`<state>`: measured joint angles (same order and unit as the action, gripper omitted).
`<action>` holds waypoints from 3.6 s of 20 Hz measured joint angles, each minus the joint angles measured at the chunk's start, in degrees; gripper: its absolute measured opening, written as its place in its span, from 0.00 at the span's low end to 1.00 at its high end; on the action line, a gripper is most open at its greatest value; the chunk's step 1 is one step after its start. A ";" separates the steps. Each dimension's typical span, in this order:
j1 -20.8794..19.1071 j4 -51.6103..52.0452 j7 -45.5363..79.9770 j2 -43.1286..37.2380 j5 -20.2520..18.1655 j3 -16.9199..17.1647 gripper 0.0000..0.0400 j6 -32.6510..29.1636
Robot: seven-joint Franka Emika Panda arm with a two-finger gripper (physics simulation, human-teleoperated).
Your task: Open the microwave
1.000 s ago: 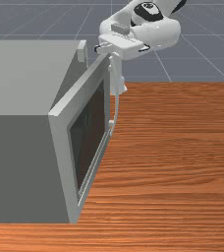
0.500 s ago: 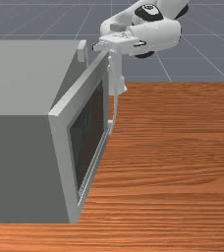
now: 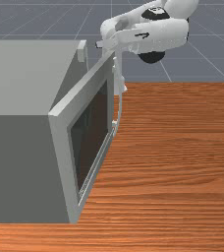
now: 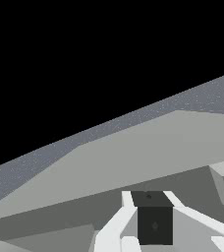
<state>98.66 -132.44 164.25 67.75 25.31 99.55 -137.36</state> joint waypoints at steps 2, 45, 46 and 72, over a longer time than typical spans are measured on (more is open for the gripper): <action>0.39 0.65 -0.24 1.87 -3.57 -0.07 0.00 0.38; 4.31 -20.47 -29.32 -12.31 -25.33 -16.38 0.00 -51.08; 4.13 -20.18 -31.05 -14.34 -23.98 -16.00 0.00 -50.07; -12.75 -1.47 -56.79 -37.04 -17.18 -33.48 0.00 -18.30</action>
<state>85.91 -133.91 107.46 30.70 8.13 66.06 -155.66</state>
